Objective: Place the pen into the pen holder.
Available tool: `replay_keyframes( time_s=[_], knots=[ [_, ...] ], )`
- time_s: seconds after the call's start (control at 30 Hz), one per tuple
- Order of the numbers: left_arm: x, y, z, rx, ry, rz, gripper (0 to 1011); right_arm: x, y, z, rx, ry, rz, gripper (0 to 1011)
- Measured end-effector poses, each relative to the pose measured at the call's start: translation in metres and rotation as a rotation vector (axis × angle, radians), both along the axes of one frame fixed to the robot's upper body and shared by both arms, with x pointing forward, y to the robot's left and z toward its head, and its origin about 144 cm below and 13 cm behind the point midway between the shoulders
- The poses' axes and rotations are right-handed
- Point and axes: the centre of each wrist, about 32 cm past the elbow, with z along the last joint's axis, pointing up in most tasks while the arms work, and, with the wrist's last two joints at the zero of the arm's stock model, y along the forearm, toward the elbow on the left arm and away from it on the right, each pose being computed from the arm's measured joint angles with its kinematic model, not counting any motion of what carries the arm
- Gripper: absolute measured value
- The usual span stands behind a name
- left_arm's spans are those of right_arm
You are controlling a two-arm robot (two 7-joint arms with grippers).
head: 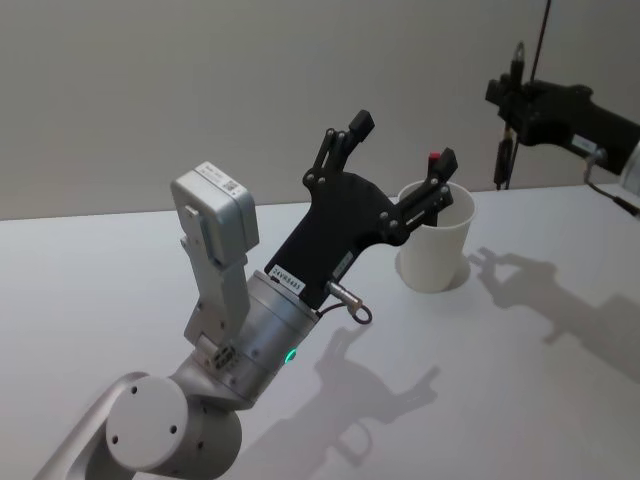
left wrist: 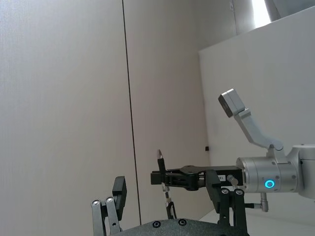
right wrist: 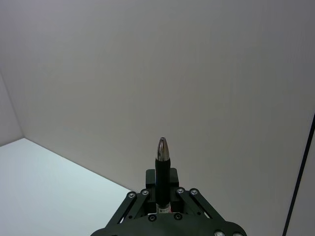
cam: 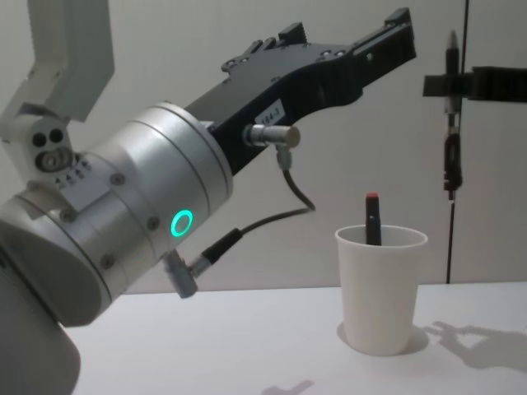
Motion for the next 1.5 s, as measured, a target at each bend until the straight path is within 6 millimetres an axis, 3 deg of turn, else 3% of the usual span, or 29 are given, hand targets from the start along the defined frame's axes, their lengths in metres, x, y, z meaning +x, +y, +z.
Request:
replay_keyframes(
  time_s=[0.63,1.37,1.5],
  knots=[
    [0.000,0.000,0.000,0.000,0.000,0.000,1001,0.025,0.021,-0.003,-0.015,-0.068,0.040,132],
    [0.000,0.000,0.000,0.000,0.000,0.000,1001,0.020,0.040,-0.033,-0.046,0.038,0.094,134],
    [0.000,0.000,0.000,0.000,0.000,0.000,1001,0.019,0.042,-0.036,-0.049,0.045,0.099,246]
  ],
)
